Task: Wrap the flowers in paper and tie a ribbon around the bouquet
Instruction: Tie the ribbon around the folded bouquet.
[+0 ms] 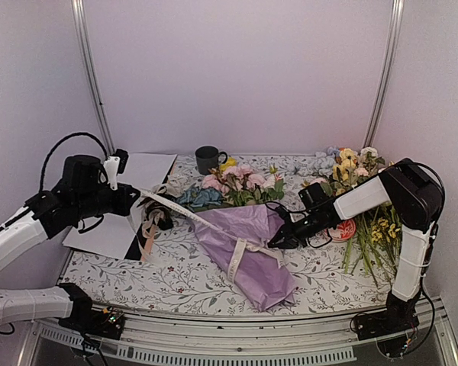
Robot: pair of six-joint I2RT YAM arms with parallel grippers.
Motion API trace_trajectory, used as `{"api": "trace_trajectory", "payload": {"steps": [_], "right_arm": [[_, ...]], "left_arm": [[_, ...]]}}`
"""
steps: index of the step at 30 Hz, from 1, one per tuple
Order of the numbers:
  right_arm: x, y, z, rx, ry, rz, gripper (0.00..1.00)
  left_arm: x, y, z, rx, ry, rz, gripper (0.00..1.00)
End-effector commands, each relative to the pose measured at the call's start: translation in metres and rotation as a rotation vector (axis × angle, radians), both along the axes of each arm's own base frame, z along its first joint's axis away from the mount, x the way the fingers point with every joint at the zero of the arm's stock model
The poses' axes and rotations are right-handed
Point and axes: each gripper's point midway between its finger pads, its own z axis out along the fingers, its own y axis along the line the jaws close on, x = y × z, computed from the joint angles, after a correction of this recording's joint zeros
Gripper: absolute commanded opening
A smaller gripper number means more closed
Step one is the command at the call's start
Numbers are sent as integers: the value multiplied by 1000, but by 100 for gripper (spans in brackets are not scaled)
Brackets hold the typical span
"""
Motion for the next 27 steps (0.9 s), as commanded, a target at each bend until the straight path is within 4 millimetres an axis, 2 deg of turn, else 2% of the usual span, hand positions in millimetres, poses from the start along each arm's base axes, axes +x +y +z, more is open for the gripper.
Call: {"api": "trace_trajectory", "payload": {"steps": [1, 4, 7, 12, 15, 19, 24, 27], "right_arm": [[-14, -22, -38, -125, 76, -34, 0], [-4, -14, -15, -91, 36, -25, 0], [7, -6, 13, -62, -20, -11, 0], [25, 7, 48, -21, -75, 17, 0], [37, 14, 74, -2, -122, 31, 0], [54, 24, 120, 39, -214, 41, 0], [54, 34, 172, 126, -294, 87, 0], [53, 38, 210, 181, -370, 106, 0]], "left_arm": [[-9, -14, -36, 59, 129, -118, 0], [-20, -42, -76, 27, 268, -191, 0], [-28, -64, -101, 53, 313, -232, 0], [-22, -94, -103, 34, 291, -294, 0], [-21, -102, -114, 67, 307, -310, 0], [-23, -107, -132, 92, 350, -323, 0], [-26, -118, -143, 91, 368, -353, 0], [-28, -125, -150, 106, 384, -375, 0]]}}
